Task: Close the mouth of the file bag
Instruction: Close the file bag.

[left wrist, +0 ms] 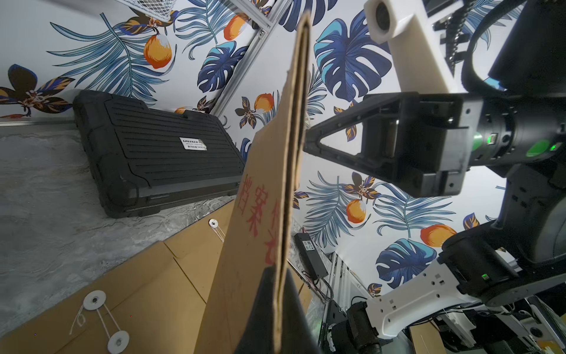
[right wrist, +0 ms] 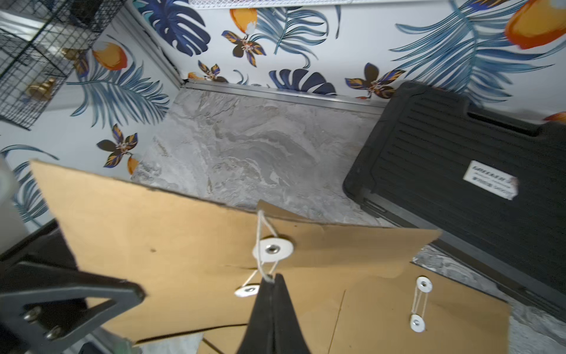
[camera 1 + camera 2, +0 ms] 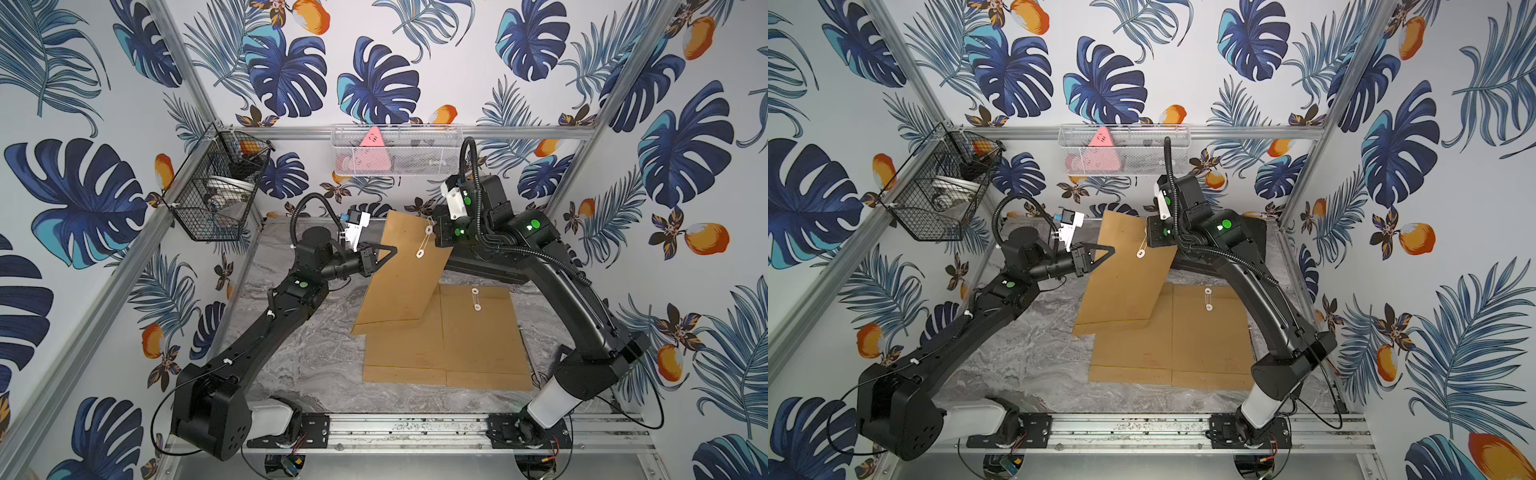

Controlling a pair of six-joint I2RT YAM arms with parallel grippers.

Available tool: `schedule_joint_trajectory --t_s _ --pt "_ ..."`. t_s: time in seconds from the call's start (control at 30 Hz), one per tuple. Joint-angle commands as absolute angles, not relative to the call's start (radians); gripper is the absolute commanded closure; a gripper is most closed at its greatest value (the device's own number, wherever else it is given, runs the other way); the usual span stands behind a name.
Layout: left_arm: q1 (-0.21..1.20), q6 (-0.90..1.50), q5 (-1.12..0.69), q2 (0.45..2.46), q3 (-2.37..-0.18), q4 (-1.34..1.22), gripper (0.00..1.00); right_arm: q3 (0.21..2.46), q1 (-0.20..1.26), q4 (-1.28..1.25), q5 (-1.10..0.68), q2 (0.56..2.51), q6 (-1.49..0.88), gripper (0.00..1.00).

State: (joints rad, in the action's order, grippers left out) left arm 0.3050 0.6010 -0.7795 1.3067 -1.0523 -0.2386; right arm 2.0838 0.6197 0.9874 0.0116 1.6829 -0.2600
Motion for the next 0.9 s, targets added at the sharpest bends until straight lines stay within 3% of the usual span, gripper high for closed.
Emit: schedule_joint_trajectory --t_s 0.0,0.3,0.87 --pt "0.305 0.590 -0.782 1.303 -1.047 -0.281 1.00 2.102 0.620 0.967 -0.116 1.696 -0.312 1.00" --pt "0.307 0.629 -0.802 1.304 -1.028 -0.334 1.00 2.046 0.620 0.807 -0.323 1.715 -0.412 1.00" --pt "0.296 0.612 -0.790 1.287 -1.055 -0.297 1.00 1.648 0.584 0.544 -0.391 1.541 -0.480 1.00"
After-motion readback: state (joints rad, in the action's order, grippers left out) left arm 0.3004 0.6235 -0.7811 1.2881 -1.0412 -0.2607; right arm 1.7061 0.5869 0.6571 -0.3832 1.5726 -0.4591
